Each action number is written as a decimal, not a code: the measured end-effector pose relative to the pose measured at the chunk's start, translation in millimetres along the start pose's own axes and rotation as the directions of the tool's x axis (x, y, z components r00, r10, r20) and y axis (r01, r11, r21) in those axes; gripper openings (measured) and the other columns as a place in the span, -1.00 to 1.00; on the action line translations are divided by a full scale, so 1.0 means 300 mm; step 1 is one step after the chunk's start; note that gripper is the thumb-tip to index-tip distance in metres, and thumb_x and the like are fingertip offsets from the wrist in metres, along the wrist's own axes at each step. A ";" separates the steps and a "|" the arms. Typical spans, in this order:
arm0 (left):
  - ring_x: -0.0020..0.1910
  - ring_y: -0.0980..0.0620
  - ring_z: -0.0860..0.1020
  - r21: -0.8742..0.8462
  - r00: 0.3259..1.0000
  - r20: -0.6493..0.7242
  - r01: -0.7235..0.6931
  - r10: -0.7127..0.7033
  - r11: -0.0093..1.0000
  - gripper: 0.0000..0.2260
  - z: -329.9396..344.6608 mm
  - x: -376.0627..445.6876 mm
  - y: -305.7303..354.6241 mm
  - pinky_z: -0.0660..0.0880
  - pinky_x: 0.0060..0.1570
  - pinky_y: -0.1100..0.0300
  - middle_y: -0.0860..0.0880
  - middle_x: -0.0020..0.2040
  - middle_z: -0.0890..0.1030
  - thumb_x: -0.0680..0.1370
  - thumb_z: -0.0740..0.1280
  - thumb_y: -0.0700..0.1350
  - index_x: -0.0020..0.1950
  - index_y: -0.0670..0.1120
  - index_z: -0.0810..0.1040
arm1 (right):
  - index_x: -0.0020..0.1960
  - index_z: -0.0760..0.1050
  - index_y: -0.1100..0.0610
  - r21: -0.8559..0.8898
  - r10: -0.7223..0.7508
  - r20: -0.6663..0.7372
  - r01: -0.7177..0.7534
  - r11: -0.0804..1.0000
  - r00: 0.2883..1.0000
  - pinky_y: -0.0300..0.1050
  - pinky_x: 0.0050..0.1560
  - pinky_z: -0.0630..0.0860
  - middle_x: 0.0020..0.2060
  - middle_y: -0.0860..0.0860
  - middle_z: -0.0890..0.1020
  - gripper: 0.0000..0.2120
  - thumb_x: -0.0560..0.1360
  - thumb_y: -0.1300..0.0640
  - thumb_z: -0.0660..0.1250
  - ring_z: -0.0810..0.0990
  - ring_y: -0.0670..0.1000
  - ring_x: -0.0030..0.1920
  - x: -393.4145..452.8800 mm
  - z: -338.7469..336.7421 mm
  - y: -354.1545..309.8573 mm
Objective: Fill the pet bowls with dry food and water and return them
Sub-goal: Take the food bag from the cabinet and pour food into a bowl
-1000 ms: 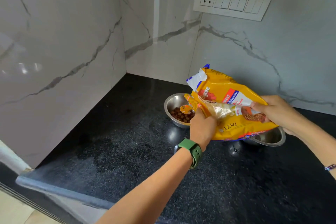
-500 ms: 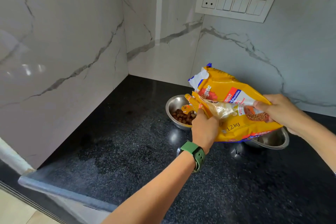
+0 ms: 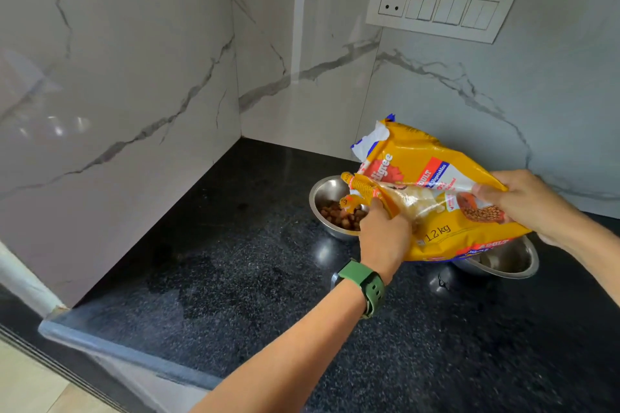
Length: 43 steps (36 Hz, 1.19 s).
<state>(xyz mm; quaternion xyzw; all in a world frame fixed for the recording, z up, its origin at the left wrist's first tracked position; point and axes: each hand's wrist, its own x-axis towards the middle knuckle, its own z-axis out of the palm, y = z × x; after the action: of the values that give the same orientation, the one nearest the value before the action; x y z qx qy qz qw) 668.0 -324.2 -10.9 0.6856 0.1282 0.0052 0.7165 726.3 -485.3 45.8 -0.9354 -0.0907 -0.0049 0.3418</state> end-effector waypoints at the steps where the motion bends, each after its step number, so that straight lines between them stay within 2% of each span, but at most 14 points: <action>1: 0.12 -0.16 0.50 -0.002 1.000 -0.004 -0.024 0.024 1.000 -0.47 0.000 -0.003 0.006 0.48 0.16 -0.02 -0.12 0.17 0.53 0.34 0.19 -0.11 0.33 -0.12 0.37 | -0.13 0.56 0.17 0.003 -0.009 -0.021 0.009 1.000 1.000 -0.15 -0.37 0.38 -0.23 0.22 0.60 -0.83 0.57 0.23 0.22 0.51 0.14 -0.25 -0.001 -0.007 -0.002; 3: 0.10 -0.15 0.49 0.018 0.998 -0.009 -0.066 0.066 0.998 -0.46 -0.001 0.000 0.009 0.46 0.13 0.04 -0.10 0.14 0.53 0.36 0.19 -0.11 0.36 -0.08 0.34 | -0.08 0.56 0.25 -0.010 -0.032 -0.056 0.031 0.999 0.998 -0.17 -0.41 0.37 -0.23 0.26 0.58 -0.83 0.57 0.22 0.22 0.50 0.14 -0.30 0.001 -0.012 -0.003; 5: 0.11 -0.14 0.48 0.036 0.998 -0.016 -0.067 0.067 0.997 -0.50 -0.006 0.006 0.008 0.43 0.13 0.07 -0.08 0.13 0.51 0.40 0.18 -0.12 0.36 -0.09 0.34 | -0.12 0.55 0.24 -0.033 -0.032 -0.041 0.031 0.999 0.999 -0.17 -0.42 0.35 -0.26 0.22 0.58 -0.82 0.57 0.22 0.22 0.48 0.13 -0.35 0.008 -0.005 -0.005; 8: 0.12 -0.18 0.50 0.029 1.000 -0.012 0.004 -0.003 1.000 -0.48 -0.009 0.019 -0.009 0.46 0.18 -0.04 -0.13 0.16 0.54 0.27 0.14 -0.07 0.20 -0.17 0.43 | -0.33 0.49 0.08 -0.117 -0.018 0.019 0.020 0.993 1.000 -0.17 -0.47 0.37 -0.39 0.08 0.56 -0.70 0.56 0.24 0.23 0.45 0.08 -0.41 0.018 0.018 0.003; 10: 0.12 -0.17 0.50 0.031 1.000 -0.016 0.005 -0.005 1.000 -0.47 -0.006 0.022 -0.019 0.46 0.18 -0.05 -0.14 0.16 0.54 0.26 0.13 -0.08 0.21 -0.17 0.43 | -0.39 0.44 0.03 -0.145 -0.033 0.012 0.034 0.989 0.999 -0.28 -0.54 0.34 -0.44 0.03 0.54 -0.65 0.55 0.25 0.23 0.42 0.06 -0.47 0.024 0.022 0.002; 13: 0.13 -0.18 0.49 0.046 1.000 -0.021 -0.004 0.005 0.999 -0.44 -0.006 0.032 -0.015 0.45 0.17 0.00 -0.14 0.17 0.53 0.25 0.10 -0.07 0.24 -0.17 0.42 | -0.37 0.45 0.03 -0.128 -0.046 -0.001 0.045 0.991 0.999 -0.16 -0.45 0.35 -0.38 0.13 0.57 -0.67 0.56 0.24 0.23 0.44 0.08 -0.43 0.022 0.018 0.001; 18: 0.16 -0.20 0.48 0.048 1.000 0.004 -0.024 0.024 0.999 -0.48 -0.002 0.045 -0.002 0.44 0.21 -0.10 -0.15 0.19 0.52 0.27 0.15 -0.07 0.23 -0.14 0.41 | -0.32 0.48 0.01 -0.067 -0.032 -0.038 0.030 0.997 0.999 -0.17 -0.44 0.32 -0.39 0.10 0.54 -0.70 0.56 0.24 0.23 0.42 0.05 -0.43 0.019 0.004 -0.002; 22: 0.13 -0.16 0.50 0.035 0.996 -0.002 -0.089 0.089 0.995 -0.56 -0.004 0.052 0.004 0.45 0.17 0.01 -0.12 0.19 0.53 0.41 0.22 -0.13 0.30 -0.09 0.39 | -0.29 0.51 0.14 -0.064 -0.070 -0.102 0.064 0.996 0.992 -0.20 -0.54 0.37 -0.47 0.06 0.51 -0.75 0.56 0.23 0.23 0.43 0.03 -0.47 0.016 -0.004 -0.007; 28: 0.08 -0.21 0.53 0.030 0.998 0.011 0.059 -0.059 0.998 -0.59 0.002 0.085 -0.038 0.50 0.12 -0.13 -0.19 0.10 0.57 0.28 0.20 -0.11 0.09 -0.20 0.48 | -0.42 0.42 0.07 -0.146 -0.012 0.010 0.013 0.989 1.000 -0.18 -0.44 0.26 -0.51 -0.01 0.49 -0.64 0.55 0.26 0.24 0.39 0.00 -0.50 0.033 0.026 0.013; 33: 0.07 -0.19 0.53 0.026 0.999 0.020 0.040 -0.041 0.999 -0.61 0.010 0.096 -0.039 0.50 0.13 -0.12 -0.16 0.10 0.56 0.31 0.20 -0.11 0.11 -0.18 0.46 | -0.34 0.49 0.04 -0.109 0.003 -0.004 -0.004 0.994 1.000 -0.15 -0.38 0.31 -0.37 0.15 0.58 -0.69 0.56 0.23 0.24 0.43 0.06 -0.43 0.029 0.017 0.022; 36: 0.07 -0.19 0.54 0.027 1.000 0.020 -0.004 0.003 1.000 -0.65 0.014 0.094 -0.030 0.50 0.13 -0.12 -0.14 0.10 0.57 0.36 0.24 -0.12 0.13 -0.15 0.45 | -0.20 0.56 0.18 -0.087 0.006 -0.038 -0.010 0.996 0.999 -0.17 -0.44 0.30 -0.38 0.17 0.55 -0.80 0.56 0.24 0.24 0.40 0.06 -0.46 0.025 0.005 0.013; 39: 0.10 -0.17 0.53 0.026 0.998 0.012 -0.067 0.067 0.997 -0.58 0.017 0.086 -0.020 0.49 0.15 -0.09 -0.12 0.14 0.56 0.38 0.26 -0.08 0.23 -0.09 0.41 | -0.10 0.56 0.34 -0.059 -0.023 -0.092 0.018 0.998 0.996 -0.27 -0.56 0.31 -0.34 0.20 0.53 -0.81 0.56 0.25 0.23 0.39 0.08 -0.46 0.024 -0.006 0.011; 41: 0.11 -0.18 0.52 0.032 0.998 0.013 -0.065 0.064 0.997 -0.52 0.017 0.089 -0.016 0.48 0.15 -0.08 -0.13 0.16 0.55 0.33 0.21 -0.06 0.25 -0.10 0.41 | -0.14 0.56 0.28 -0.051 -0.005 -0.074 0.002 0.999 0.997 -0.22 -0.52 0.33 -0.34 0.17 0.54 -0.81 0.56 0.24 0.23 0.41 0.08 -0.45 0.024 -0.002 0.009; 43: 0.12 -0.21 0.52 0.026 1.000 0.029 0.003 -0.004 1.000 -0.49 0.012 0.093 -0.014 0.47 0.17 -0.11 -0.17 0.17 0.54 0.26 0.19 -0.06 0.20 -0.16 0.44 | -0.27 0.53 0.15 -0.078 0.025 -0.009 -0.025 0.997 1.000 -0.19 -0.40 0.31 -0.36 0.13 0.56 -0.76 0.56 0.24 0.24 0.44 0.08 -0.41 0.028 0.008 0.014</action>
<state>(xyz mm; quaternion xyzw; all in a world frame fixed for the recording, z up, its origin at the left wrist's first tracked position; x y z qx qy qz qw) 695.0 -322.7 -20.0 0.6947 0.1190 -0.0078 0.7094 735.2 -485.6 42.0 -0.9490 -0.0774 -0.0078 0.3054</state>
